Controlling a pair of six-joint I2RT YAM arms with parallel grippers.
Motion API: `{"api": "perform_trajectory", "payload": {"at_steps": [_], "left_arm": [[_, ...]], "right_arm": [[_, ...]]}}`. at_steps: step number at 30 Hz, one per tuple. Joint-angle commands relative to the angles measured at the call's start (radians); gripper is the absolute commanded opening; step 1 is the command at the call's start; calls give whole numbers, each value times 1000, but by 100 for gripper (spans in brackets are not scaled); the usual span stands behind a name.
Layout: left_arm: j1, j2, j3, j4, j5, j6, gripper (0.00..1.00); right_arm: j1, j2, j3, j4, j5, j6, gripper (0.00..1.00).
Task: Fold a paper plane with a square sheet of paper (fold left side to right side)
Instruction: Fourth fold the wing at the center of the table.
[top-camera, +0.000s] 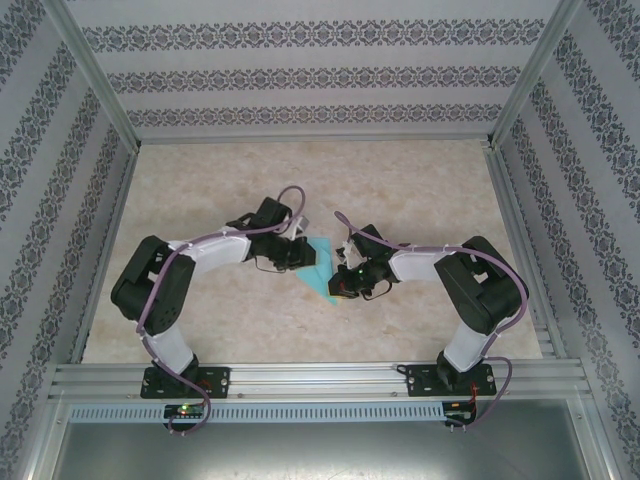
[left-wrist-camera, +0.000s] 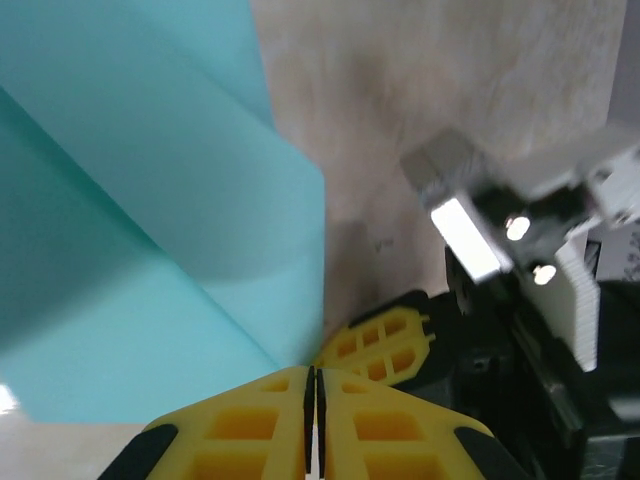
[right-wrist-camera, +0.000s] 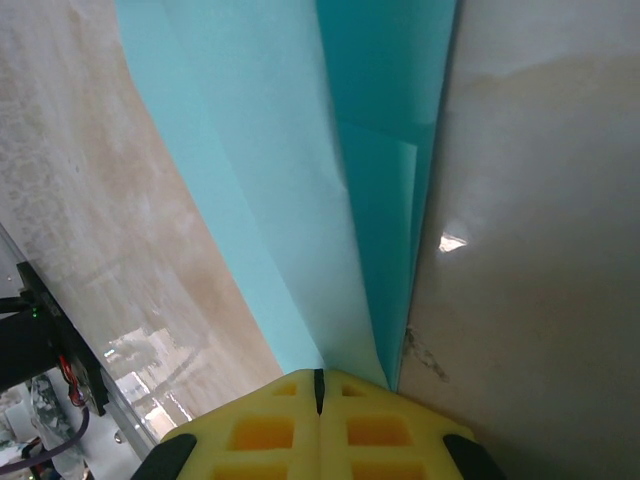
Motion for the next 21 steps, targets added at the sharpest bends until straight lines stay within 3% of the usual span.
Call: {"api": "perform_trajectory", "payload": {"at_steps": [1,21], "left_arm": [[-40,31,-5,76,28,-49,12],[-92,166,-25,166,-25,-89,10]], "right_arm": [[1,48,-29,-168,103,-24,0],[5,58,-21,-172,103,-25,0]]}}
